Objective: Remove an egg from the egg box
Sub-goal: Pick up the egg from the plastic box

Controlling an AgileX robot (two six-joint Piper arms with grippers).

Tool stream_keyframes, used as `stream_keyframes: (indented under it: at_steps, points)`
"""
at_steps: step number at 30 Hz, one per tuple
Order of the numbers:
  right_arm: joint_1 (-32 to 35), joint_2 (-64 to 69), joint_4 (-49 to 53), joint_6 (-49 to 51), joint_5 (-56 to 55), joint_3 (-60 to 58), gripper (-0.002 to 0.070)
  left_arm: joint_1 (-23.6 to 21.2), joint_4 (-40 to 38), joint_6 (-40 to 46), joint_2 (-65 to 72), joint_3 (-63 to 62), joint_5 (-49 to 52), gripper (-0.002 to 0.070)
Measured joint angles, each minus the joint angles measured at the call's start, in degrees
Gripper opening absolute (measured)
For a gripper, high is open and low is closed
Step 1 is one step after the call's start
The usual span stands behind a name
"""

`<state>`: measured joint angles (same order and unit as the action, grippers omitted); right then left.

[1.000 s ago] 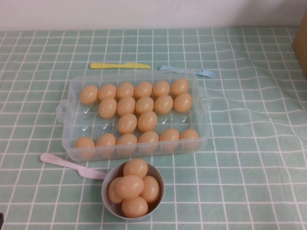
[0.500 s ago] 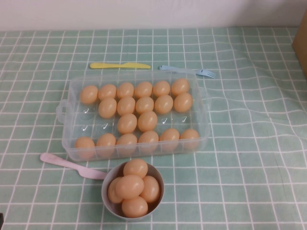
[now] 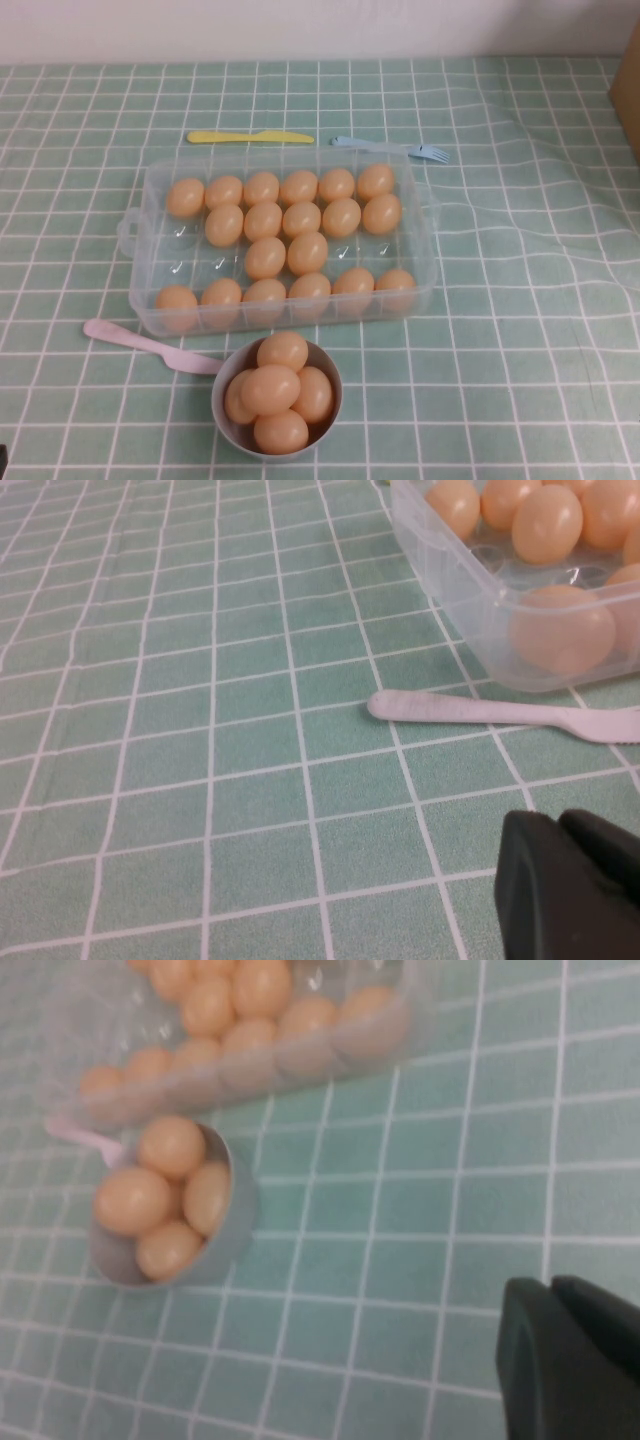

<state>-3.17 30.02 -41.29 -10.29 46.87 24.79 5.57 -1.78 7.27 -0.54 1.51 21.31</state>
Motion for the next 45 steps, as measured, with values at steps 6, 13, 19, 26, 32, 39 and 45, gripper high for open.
stream_keyframes:
  at_steps: [6, 13, 19, 26, 32, 39, 45]
  points:
    - [0.0, 17.44, 8.08, -3.05, 9.14, 10.78, -0.0018, 0.0, 0.0, 0.0, 0.0, 0.0, 0.0, -0.0004]
    - [-8.26, 32.33, 14.03, -2.81, 9.89, 21.09, -0.0018, 0.0, 0.0, 0.0, 0.0, 0.0, 0.0, -0.0004]
    - [-20.85, 47.56, 20.67, -0.47, 9.2, 36.55, -0.0018, -0.04, 0.0, 0.0, 0.0, 0.0, 0.0, -0.0004]
    - [-28.64, 62.93, 26.29, -0.26, 13.61, 56.1, -0.0015, -0.04, 0.0, 0.0, 0.0, 0.0, 0.0, -0.0004]
    - [-29.03, 74.11, 28.28, -1.83, 21.82, 71.4, 0.0098, -0.04, 0.0, 0.0, 0.0, 0.0, 0.0, -0.0004]
    - [-29.03, 85.03, 29.83, -5.99, 23.35, 83.11, 0.0343, -0.04, 0.0, 0.0, 0.0, 0.0, 0.0, -0.0004]
    - [-29.03, 89.03, 34.39, -6.14, 23.57, 85.75, 0.0386, -0.04, 0.0, 0.0, 0.0, 0.0, 0.0, -0.0004]
